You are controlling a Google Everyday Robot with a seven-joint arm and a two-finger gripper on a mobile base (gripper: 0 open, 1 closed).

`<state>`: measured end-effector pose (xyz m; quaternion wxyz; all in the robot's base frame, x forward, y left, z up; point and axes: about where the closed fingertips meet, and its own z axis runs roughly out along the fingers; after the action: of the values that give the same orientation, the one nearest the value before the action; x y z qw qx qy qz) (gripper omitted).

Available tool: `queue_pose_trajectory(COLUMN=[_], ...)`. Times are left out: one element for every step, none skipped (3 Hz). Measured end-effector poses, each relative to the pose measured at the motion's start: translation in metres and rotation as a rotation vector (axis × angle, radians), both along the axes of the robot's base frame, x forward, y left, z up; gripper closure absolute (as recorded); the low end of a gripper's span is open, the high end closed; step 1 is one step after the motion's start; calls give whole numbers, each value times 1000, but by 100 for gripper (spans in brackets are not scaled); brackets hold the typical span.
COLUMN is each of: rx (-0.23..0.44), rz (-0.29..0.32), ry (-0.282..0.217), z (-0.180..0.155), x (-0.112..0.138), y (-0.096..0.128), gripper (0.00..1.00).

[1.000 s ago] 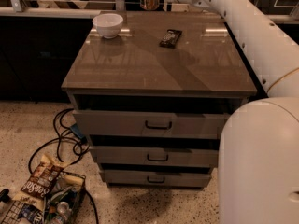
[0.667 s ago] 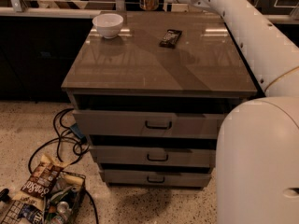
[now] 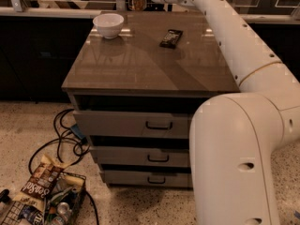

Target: Place orange can into white bowl

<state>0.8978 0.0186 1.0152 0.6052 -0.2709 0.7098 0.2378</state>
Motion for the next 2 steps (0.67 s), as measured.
queue_pose_trajectory(rx=[6, 15], rz=[34, 76], ry=[1, 5], z=[-5, -15], x=[8, 18], y=[21, 50], gripper=[100, 100])
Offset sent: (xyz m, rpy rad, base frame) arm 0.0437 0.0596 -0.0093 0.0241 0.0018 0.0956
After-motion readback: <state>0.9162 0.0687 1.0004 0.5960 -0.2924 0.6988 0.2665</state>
